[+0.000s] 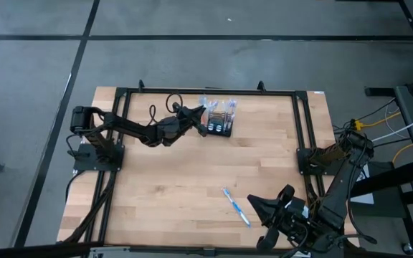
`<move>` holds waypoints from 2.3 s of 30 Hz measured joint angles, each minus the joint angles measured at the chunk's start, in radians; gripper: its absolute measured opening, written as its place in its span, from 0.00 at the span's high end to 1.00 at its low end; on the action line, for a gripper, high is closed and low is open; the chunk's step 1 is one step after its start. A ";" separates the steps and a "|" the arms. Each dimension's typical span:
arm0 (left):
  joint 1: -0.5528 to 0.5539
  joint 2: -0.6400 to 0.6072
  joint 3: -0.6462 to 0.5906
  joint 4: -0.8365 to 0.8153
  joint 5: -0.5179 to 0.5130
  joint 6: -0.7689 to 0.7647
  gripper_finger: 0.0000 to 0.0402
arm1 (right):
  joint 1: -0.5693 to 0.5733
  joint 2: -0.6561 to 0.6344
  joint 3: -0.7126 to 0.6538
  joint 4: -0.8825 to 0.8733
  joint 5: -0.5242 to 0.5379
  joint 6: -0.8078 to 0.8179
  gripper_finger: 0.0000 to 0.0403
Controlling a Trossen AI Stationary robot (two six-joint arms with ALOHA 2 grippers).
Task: Pick & Place toothbrushing station
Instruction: Put the orange toothbrush into the left section of the mesh organizer, then put the blue toothbrush into the left section of the mesh organizer
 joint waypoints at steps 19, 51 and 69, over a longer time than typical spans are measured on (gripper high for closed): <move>0.004 -0.006 -0.001 0.152 -0.044 0.041 0.98 | 0.000 0.000 0.000 0.000 0.000 0.001 1.00; -0.016 -0.007 0.001 0.003 -0.092 -0.020 0.65 | -0.002 0.000 0.000 0.000 0.000 -0.003 1.00; -0.234 -0.233 0.005 0.122 -0.168 0.304 0.57 | -0.002 0.000 0.000 -0.008 -0.005 -0.025 1.00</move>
